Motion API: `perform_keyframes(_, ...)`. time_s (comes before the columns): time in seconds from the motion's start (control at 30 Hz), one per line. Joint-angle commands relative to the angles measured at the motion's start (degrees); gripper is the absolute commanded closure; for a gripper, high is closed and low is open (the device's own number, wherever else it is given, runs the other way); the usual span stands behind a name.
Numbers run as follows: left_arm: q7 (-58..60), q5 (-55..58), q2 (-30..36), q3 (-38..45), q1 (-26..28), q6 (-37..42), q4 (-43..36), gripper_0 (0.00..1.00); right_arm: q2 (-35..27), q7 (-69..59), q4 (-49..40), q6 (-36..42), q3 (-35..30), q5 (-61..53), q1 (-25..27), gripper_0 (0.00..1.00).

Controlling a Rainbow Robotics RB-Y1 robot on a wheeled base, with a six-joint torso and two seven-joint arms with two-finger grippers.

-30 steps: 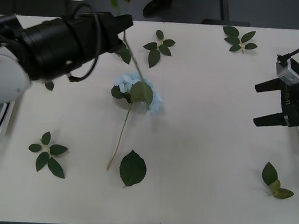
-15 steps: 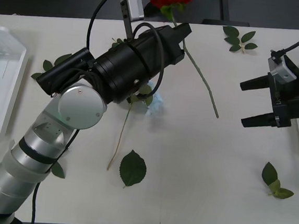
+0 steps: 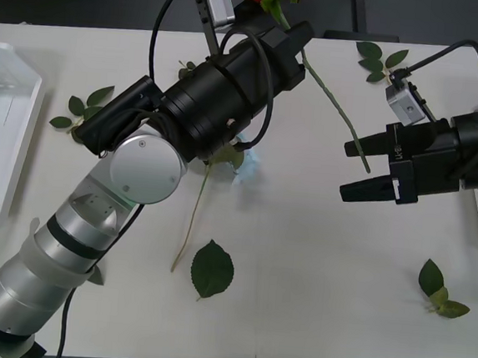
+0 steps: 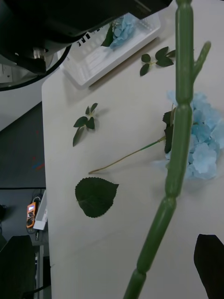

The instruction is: Place the red flowers into the right box and the blue flowers into the left box. If a person shows an open palm, hand one flower to the person first, then continue sorting.

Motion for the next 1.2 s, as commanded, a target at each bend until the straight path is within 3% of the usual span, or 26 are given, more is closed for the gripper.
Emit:
perform_keyframes(0.03, 1.31, -0.34, -1.65, -1.31, -2.95, -0.9, -0.46, 1.0, 1.73, -4.27, -1.93, -0.07, 0.03, -0.88, -2.06, 0.0)
perform_keyframes(0.17, 1.22, -0.43, -1.3, -1.4, -3.04, -0.81, -0.46, 1.0, 3.04, -6.3, -2.1, -0.07, 0.03, 2.63, -2.85, 0.03)
perform_keyframes(0.27, 0.96, -0.6, -1.04, -1.31, -3.04, -0.81, -0.46, 1.0, 4.71, -7.09, -2.02, -0.24, 0.03, 4.65, -3.38, 0.24)
perform_keyframes(0.4, 0.78, -0.69, -0.95, -1.4, -3.04, -0.9, -0.46, 1.0, 6.03, -10.78, -2.02, -0.33, 0.03, 5.53, -4.43, 0.4)
perform_keyframes(0.6, 0.78, -0.78, -0.86, -1.4, -3.04, -0.81, -0.46, 1.0, 7.0, -14.12, -2.02, -0.51, 0.03, 5.53, -4.96, 0.97)
perform_keyframes(1.0, 0.7, -0.25, -0.42, -0.96, -3.04, -0.9, -0.46, 0.98, 6.91, -14.82, -2.02, -0.51, 0.03, 5.62, -4.96, 1.0)
perform_keyframes(1.07, 0.7, -0.08, 0.02, -0.87, -3.04, -0.9, -0.46, 0.41, 6.74, -15.0, -2.02, -0.51, 0.03, 5.8, -4.96, 1.0)
perform_keyframes(1.2, 0.7, 0.45, 0.81, -0.78, -2.95, -0.9, -0.46, 0.03, 6.47, -15.17, -2.02, -0.51, 0.03, 6.32, -4.96, 1.0)
